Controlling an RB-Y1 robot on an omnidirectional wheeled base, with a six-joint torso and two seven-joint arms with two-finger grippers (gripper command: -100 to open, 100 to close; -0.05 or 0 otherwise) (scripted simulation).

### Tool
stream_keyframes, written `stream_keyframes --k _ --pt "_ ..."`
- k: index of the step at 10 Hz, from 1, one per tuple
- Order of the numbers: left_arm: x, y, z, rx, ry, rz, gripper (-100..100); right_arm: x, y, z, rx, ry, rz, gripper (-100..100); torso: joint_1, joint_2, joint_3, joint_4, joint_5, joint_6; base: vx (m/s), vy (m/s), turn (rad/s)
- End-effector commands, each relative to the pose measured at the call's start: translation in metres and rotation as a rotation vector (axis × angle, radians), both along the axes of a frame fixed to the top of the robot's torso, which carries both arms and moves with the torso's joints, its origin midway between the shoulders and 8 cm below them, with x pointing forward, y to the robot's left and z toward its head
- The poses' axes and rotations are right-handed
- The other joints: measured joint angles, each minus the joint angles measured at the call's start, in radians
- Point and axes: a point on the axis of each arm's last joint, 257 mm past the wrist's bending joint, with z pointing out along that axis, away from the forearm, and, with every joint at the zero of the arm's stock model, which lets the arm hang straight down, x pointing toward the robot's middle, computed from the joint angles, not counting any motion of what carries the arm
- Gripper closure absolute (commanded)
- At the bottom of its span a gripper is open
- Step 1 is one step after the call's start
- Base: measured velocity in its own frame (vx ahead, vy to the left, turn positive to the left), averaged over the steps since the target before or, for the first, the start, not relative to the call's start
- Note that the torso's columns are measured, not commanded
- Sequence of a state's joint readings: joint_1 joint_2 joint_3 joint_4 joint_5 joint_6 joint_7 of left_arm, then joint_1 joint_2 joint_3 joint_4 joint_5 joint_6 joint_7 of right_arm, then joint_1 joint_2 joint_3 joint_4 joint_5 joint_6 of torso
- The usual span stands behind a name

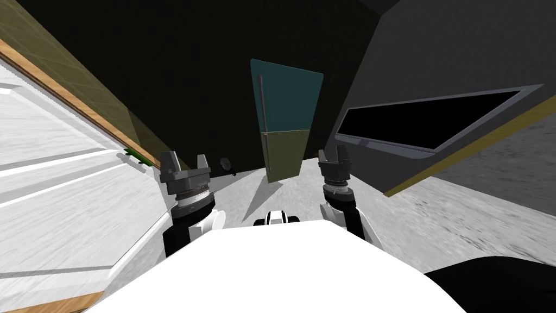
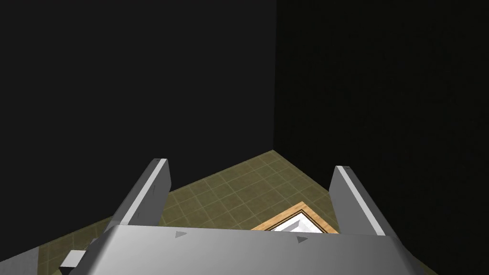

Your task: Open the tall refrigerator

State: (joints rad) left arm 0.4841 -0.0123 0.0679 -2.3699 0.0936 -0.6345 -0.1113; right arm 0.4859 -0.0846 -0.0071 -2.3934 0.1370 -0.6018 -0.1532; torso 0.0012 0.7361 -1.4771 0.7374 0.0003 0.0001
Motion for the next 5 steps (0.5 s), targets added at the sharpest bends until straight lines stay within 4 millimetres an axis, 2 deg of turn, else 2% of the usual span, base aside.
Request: stream_keyframes --k 1,5 --pt "0.0 0.0 0.0 0.0 0.0 0.0 0 0.002 0.013 -0.007 -0.137 0.024 -0.014 -100 0.0 0.001 0.0 0.0 0.0 0.0 0.115 0.092 -0.16" --pt "0.0 0.0 0.0 0.0 0.0 0.0 0 0.005 0.024 -0.015 -0.297 0.049 -0.055 -100 -0.001 0.003 0.002 0.001 0.0 0.0 0.107 0.119 -0.164"
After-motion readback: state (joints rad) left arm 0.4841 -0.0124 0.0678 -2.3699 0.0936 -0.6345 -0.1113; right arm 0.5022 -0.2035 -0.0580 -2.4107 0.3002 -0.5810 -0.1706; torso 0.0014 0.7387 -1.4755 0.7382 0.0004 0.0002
